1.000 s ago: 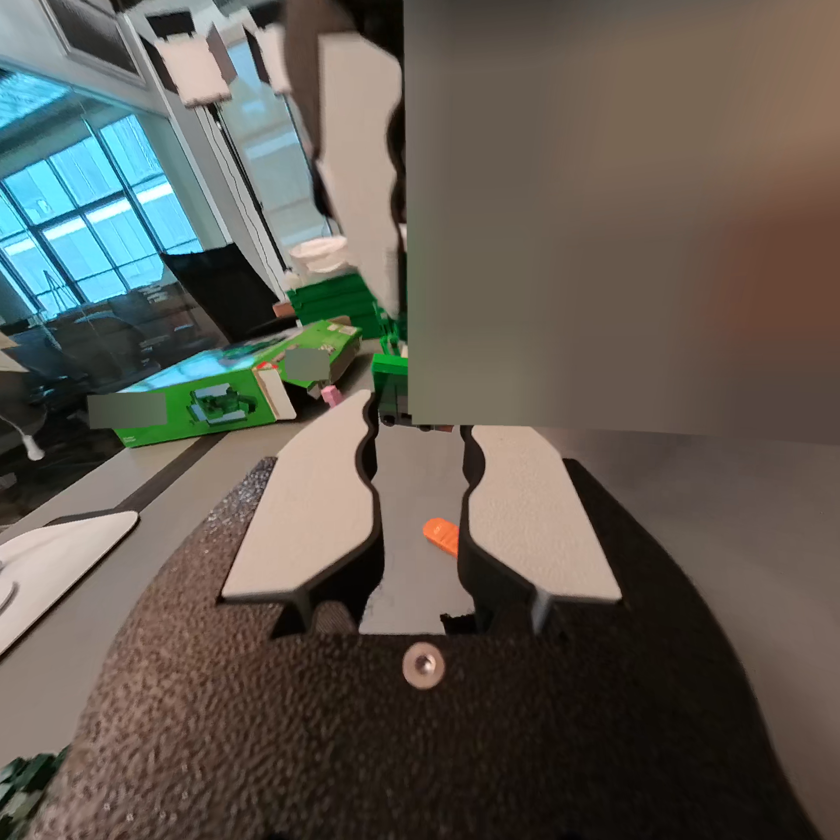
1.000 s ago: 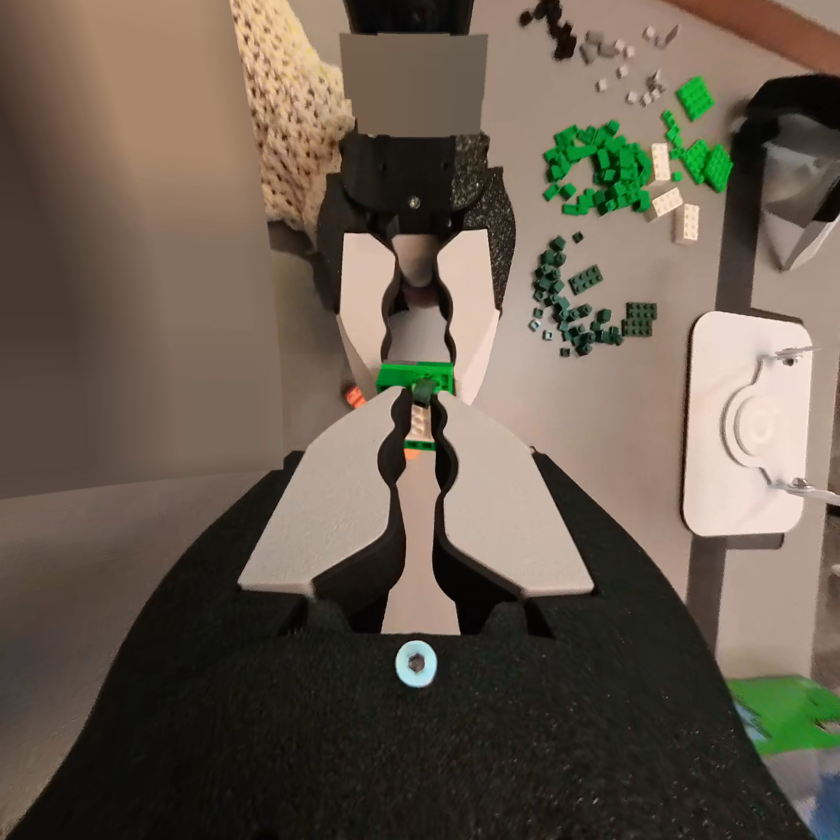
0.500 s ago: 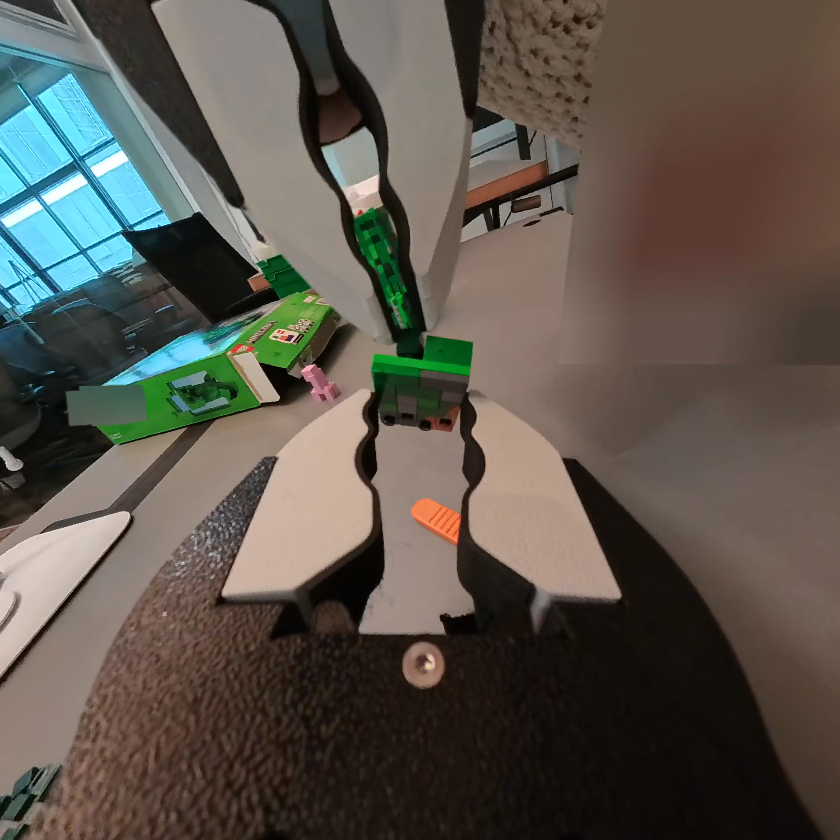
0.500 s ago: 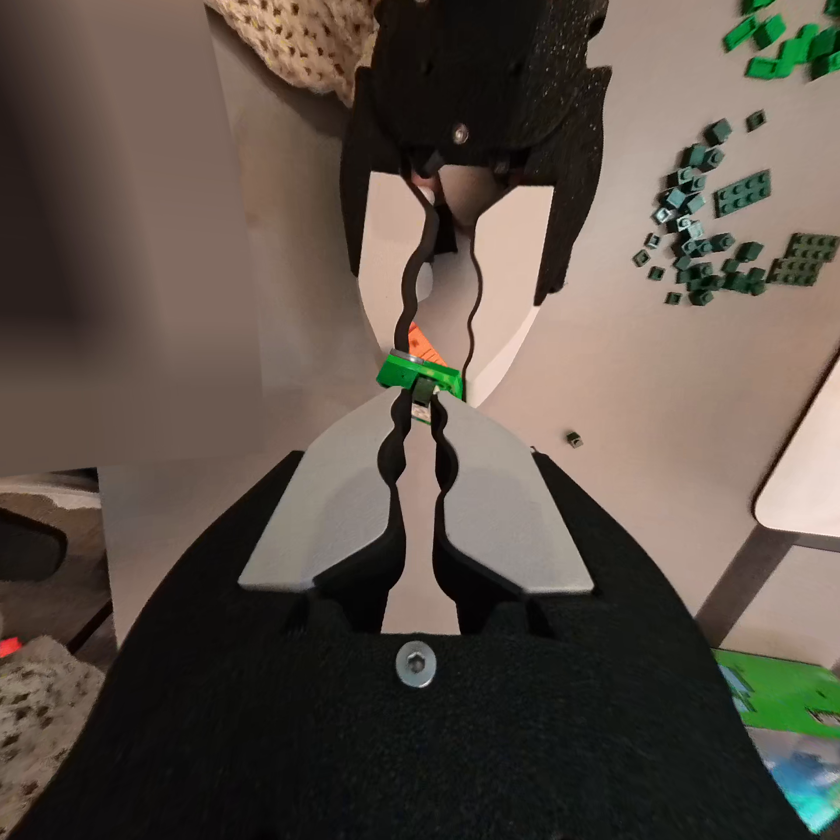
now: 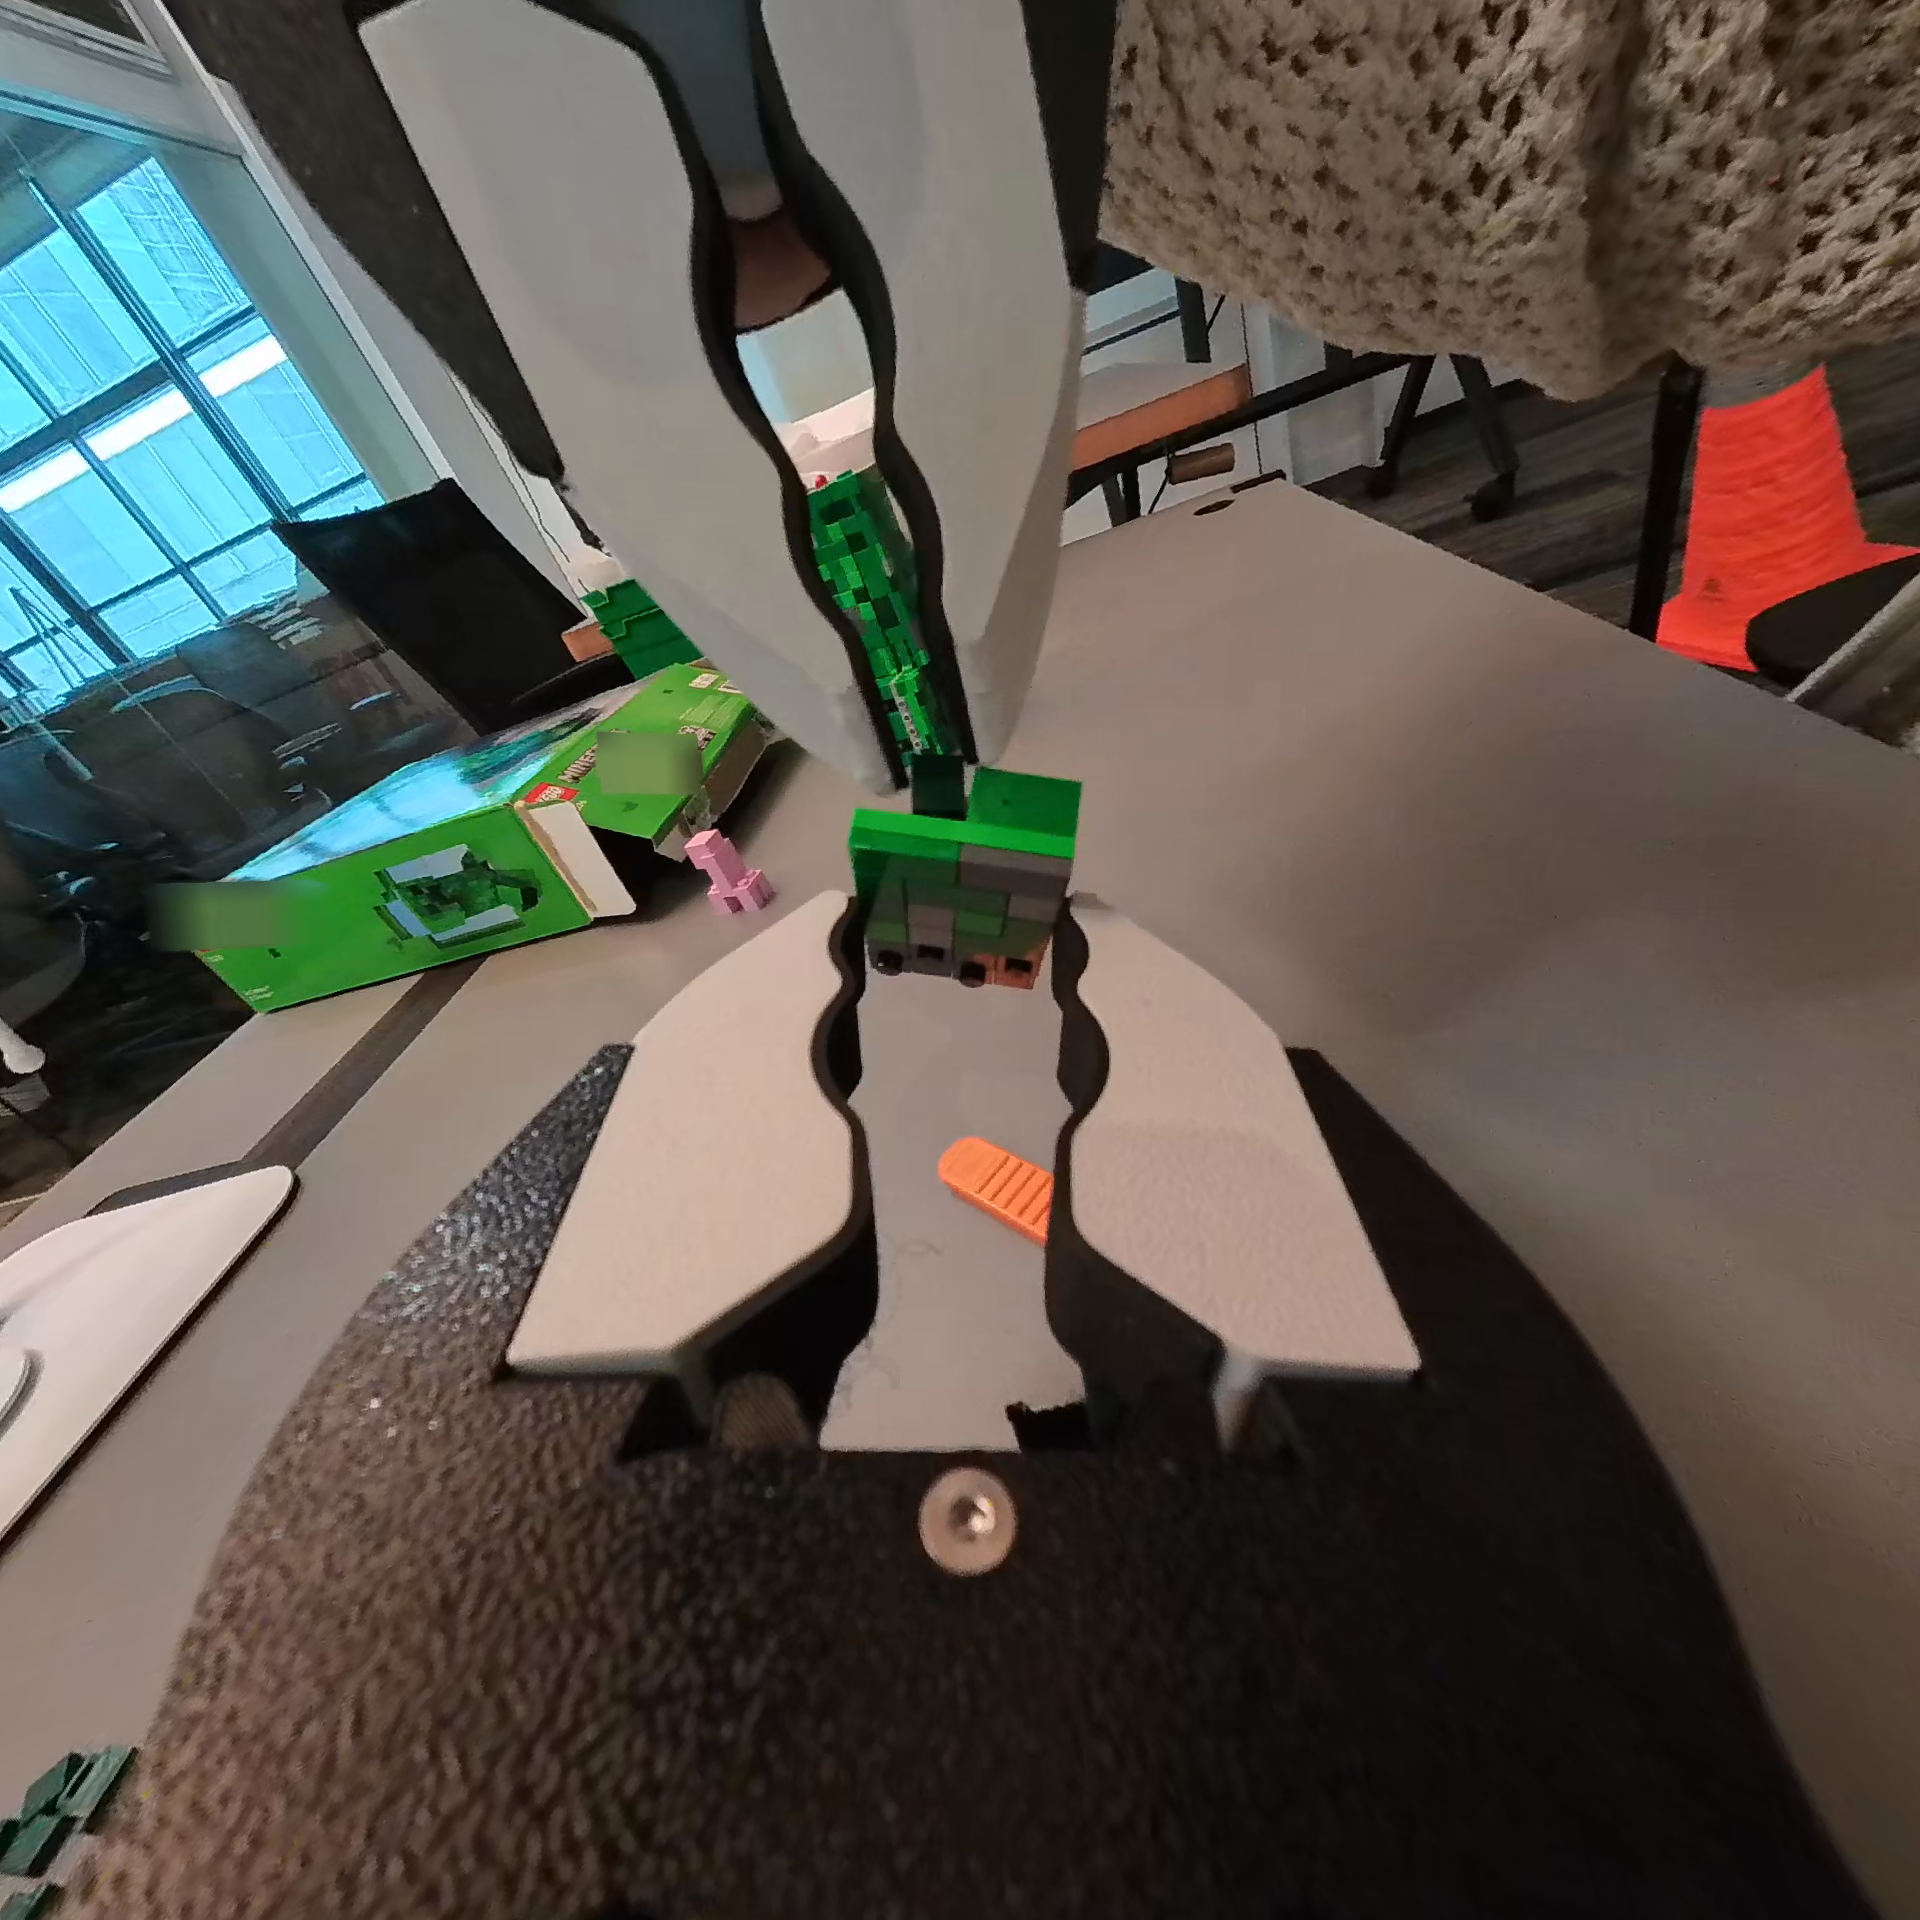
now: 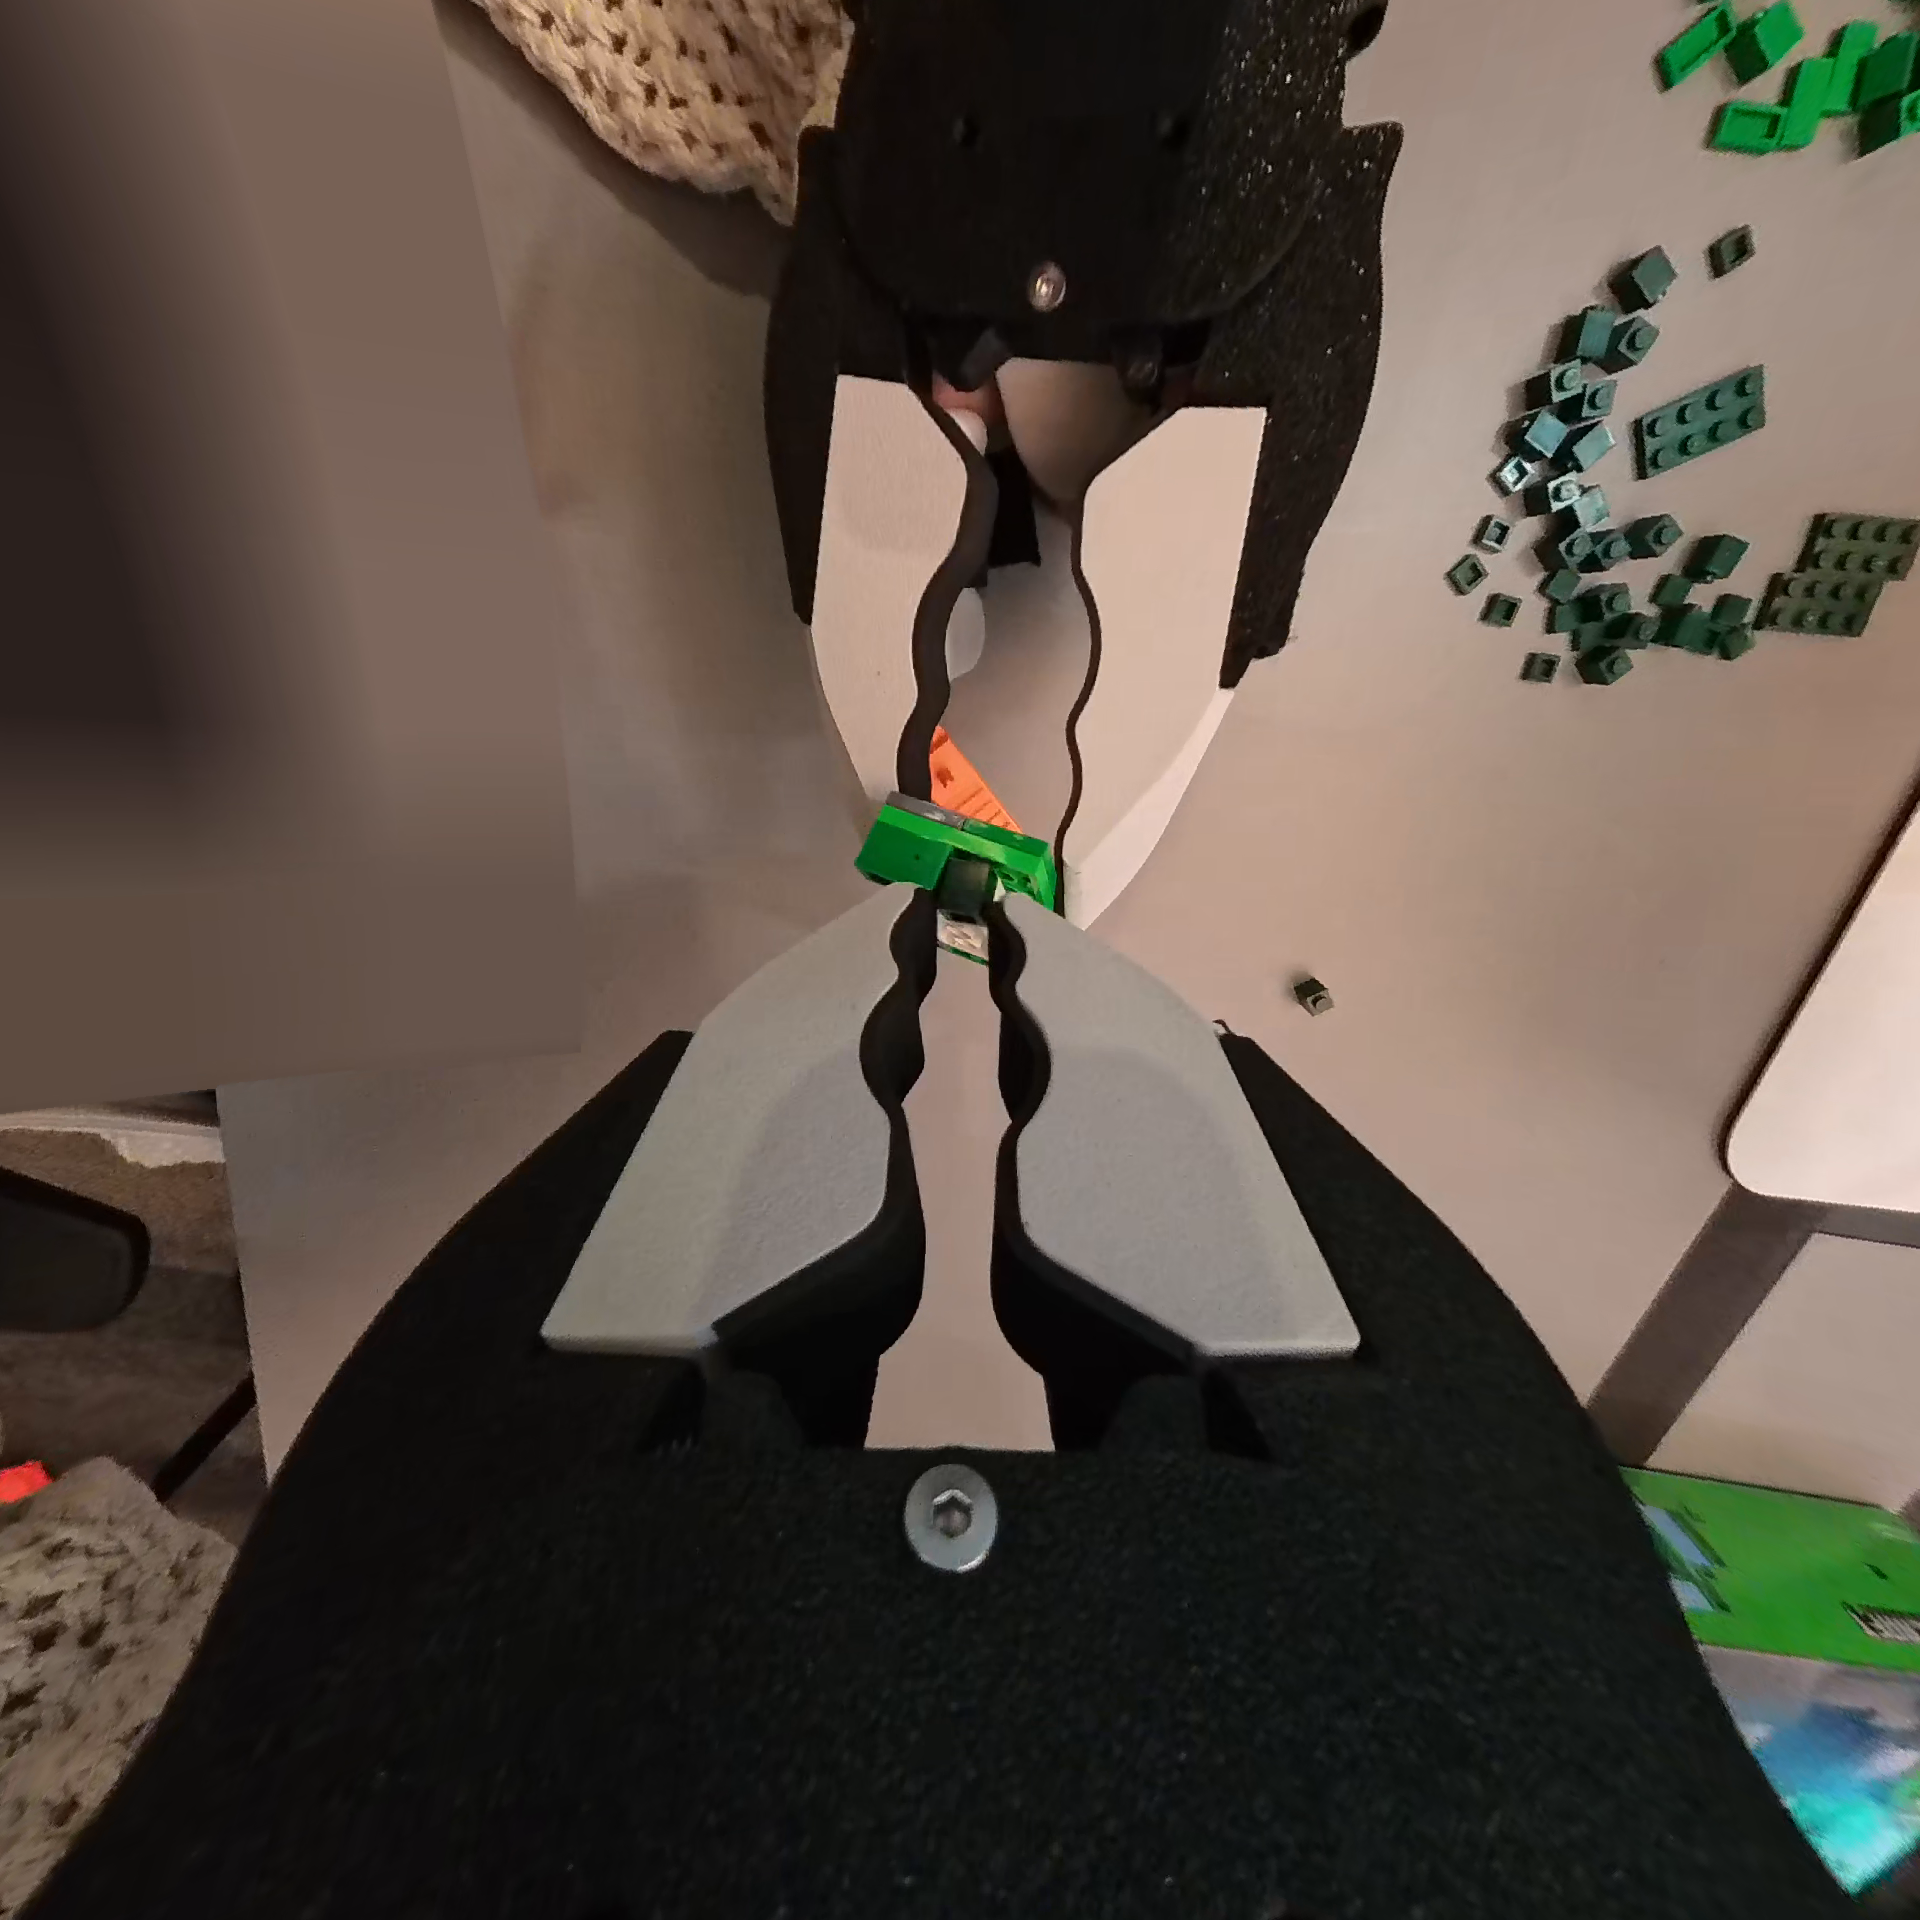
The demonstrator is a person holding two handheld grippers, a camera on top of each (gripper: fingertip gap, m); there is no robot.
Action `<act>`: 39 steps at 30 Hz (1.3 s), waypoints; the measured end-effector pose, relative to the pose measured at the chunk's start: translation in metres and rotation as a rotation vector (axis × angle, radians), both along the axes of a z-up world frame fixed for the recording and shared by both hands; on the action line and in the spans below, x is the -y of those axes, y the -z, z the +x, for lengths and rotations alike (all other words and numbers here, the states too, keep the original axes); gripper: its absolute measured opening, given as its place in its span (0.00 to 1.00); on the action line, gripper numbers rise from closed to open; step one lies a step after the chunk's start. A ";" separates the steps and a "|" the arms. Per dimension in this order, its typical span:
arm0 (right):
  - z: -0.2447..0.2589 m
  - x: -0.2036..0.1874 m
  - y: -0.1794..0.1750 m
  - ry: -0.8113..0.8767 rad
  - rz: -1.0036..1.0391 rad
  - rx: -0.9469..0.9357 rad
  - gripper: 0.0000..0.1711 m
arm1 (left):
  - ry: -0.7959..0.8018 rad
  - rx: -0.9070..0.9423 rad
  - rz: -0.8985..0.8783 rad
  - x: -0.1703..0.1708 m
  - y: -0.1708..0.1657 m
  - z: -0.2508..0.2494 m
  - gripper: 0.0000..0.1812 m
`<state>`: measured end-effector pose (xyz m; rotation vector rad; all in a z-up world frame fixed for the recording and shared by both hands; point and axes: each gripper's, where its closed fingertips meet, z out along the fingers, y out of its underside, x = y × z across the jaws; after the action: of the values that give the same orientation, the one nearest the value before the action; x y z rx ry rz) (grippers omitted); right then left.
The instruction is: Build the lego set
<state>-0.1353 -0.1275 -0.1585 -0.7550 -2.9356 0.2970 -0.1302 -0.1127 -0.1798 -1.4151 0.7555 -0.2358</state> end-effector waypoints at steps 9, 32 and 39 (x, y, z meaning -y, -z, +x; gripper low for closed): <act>0.000 -0.001 -0.001 0.020 -0.030 -0.047 0.05 | 0.000 0.002 -0.001 0.000 0.000 0.000 0.19; 0.005 0.002 -0.003 0.021 -0.082 -0.091 0.01 | 0.013 0.010 0.003 0.001 -0.001 0.000 0.19; 0.004 -0.002 -0.009 0.050 -0.098 -0.114 0.01 | -0.001 0.025 0.015 0.000 -0.004 -0.001 0.19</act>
<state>-0.1315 -0.1258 -0.1497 -0.7946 -2.8086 0.4656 -0.1316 -0.1130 -0.1761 -1.3955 0.7349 -0.2460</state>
